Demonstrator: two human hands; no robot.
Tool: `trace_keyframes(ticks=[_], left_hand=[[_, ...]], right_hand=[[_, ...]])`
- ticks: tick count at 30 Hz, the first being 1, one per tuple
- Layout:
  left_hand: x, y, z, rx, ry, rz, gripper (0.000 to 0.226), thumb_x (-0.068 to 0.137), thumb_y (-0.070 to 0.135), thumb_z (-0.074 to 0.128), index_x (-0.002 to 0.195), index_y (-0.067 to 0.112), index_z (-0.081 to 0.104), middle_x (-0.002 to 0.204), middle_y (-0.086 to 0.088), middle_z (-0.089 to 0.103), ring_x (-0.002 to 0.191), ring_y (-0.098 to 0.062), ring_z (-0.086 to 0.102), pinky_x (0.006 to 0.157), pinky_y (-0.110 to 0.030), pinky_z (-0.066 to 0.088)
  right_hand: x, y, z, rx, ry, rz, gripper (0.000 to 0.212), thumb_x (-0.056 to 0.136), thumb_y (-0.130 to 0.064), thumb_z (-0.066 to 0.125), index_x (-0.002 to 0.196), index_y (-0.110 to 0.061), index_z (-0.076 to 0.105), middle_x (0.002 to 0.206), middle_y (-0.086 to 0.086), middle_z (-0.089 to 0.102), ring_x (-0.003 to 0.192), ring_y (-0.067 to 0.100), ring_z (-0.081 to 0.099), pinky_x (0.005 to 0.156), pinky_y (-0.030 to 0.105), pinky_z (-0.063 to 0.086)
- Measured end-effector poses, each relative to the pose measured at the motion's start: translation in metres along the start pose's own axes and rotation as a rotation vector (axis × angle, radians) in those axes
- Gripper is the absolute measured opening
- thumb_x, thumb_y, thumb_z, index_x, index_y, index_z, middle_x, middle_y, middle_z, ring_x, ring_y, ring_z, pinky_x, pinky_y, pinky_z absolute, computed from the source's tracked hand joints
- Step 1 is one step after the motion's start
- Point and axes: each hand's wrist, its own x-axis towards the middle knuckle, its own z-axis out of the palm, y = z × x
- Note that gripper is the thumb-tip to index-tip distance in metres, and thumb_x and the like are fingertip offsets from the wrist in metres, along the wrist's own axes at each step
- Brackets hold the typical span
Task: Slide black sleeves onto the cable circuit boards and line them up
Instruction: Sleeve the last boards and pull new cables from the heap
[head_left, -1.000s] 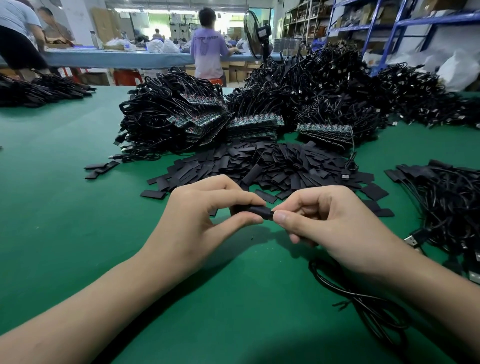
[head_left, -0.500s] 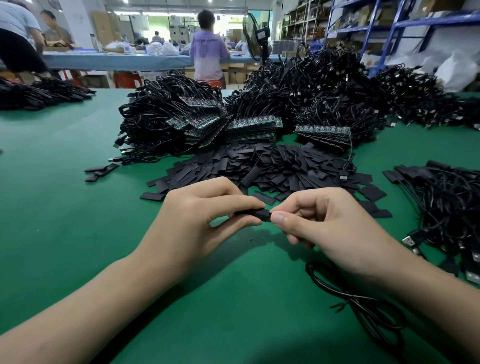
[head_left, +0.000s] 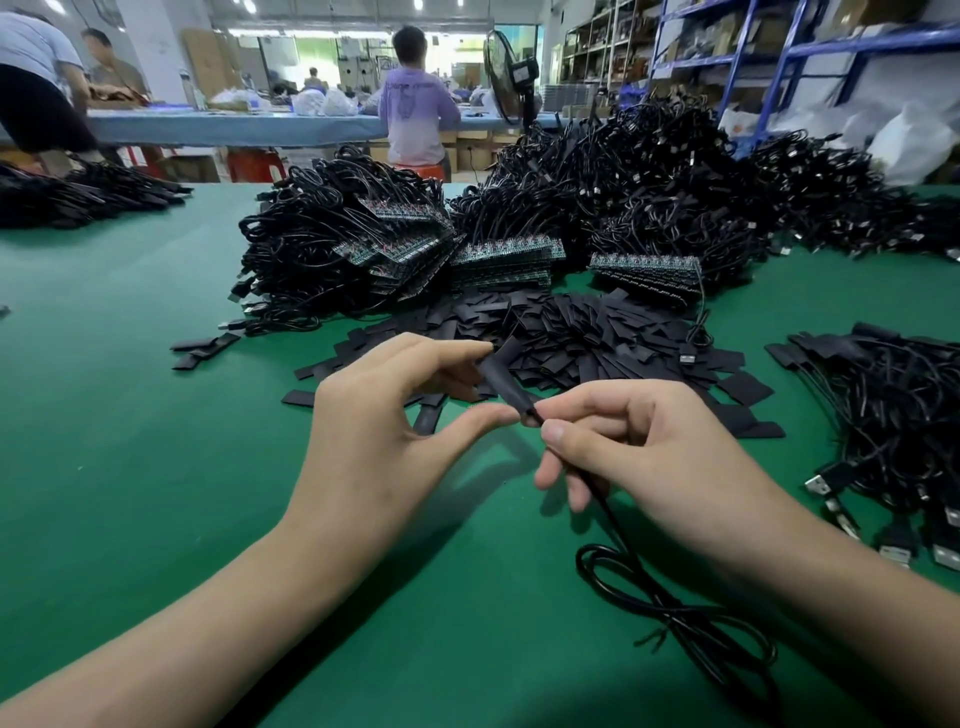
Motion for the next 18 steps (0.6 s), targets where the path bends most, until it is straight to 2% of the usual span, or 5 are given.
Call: trace_keyframes(ticks=[6,11,18], left_hand=[[-0.001,0.0,0.001,0.005,-0.063,0.005,0.053,0.073,0.042,0.084,0.119,0.019,0.074,0.094,0.009,0.071,0.09,-0.004,0.069,0.084,-0.026,0.056],[0.0,0.002,-0.001,-0.002,-0.049,-0.001,0.05,0.071,0.038,0.087,0.115,0.017,0.076,0.09,0.008,0.072,0.085,-0.004,0.069,0.083,-0.015,0.05],[0.0,0.004,0.0,-0.02,0.008,-0.003,0.05,0.072,0.039,0.085,0.114,0.014,0.075,0.089,0.009,0.071,0.083,-0.005,0.068,0.083,-0.015,0.051]], right_hand=[[0.0,0.004,0.001,0.012,-0.036,0.015,0.006,0.098,-0.01,0.065,0.101,-0.012,0.071,0.08,0.009,0.078,0.058,0.016,0.067,0.064,0.024,0.056],[0.001,0.003,0.001,0.043,-0.041,0.02,0.005,0.097,-0.008,0.066,0.101,-0.009,0.069,0.076,0.012,0.077,0.053,0.018,0.064,0.06,0.023,0.052],[0.001,-0.006,-0.003,-0.01,-0.06,0.01,0.004,0.099,-0.012,0.066,0.103,-0.011,0.068,0.072,0.01,0.075,0.046,0.018,0.057,0.052,0.025,0.046]])
